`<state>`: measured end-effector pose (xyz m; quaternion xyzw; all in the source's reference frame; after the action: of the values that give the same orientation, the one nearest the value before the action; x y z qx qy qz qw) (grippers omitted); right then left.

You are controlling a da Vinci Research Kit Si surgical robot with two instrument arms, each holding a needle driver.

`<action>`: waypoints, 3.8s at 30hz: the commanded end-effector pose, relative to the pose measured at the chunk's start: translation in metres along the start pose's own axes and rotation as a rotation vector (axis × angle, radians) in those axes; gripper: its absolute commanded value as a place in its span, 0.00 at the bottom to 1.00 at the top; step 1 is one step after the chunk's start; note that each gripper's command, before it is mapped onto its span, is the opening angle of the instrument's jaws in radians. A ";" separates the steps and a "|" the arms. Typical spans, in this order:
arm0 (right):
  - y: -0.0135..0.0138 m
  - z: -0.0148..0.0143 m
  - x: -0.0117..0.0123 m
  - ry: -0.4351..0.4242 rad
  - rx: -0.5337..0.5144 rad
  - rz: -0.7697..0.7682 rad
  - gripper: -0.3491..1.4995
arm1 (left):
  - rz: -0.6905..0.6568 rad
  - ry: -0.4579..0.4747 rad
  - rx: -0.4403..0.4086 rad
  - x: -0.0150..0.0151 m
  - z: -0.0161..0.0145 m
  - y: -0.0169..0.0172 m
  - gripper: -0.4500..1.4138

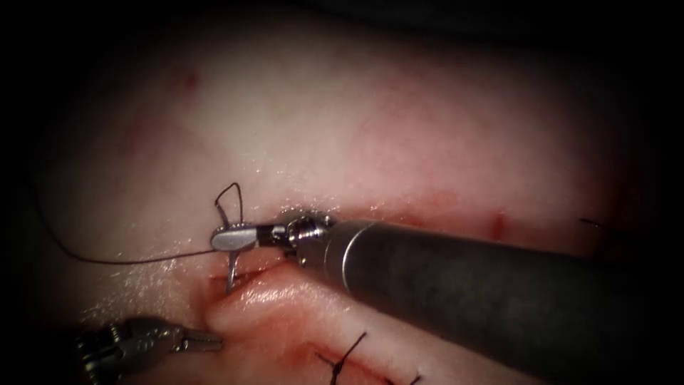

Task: Wound Closure
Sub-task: Using the right needle driver, throw the needle through the skin below the wound.

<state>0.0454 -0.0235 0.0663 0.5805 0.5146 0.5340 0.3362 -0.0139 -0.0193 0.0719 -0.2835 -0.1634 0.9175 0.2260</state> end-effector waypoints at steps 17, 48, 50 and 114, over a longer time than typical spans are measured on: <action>-0.0002 0.0007 -0.0027 -0.009 0.003 0.024 0.00 | 0.007 -0.002 -0.004 -0.0004 0.0002 -0.0004 0.00; -0.0020 -0.0011 -0.0041 0.061 -0.107 -0.252 0.00 | -0.002 -0.006 -0.008 -0.0003 -0.0001 -0.0009 0.02; -0.0019 -0.0014 -0.0039 0.063 -0.112 -0.252 0.00 | -0.002 -0.006 -0.008 -0.0002 0.0000 -0.0009 0.02; -0.0009 0.0019 0.0095 -0.237 -0.386 -1.092 0.90 | -0.010 -0.004 -0.005 -0.0018 -0.0002 0.0005 0.01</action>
<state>0.0451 -0.0141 0.0672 0.2160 0.5902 0.2999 0.7177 -0.0121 -0.0207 0.0717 -0.2808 -0.1674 0.9169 0.2292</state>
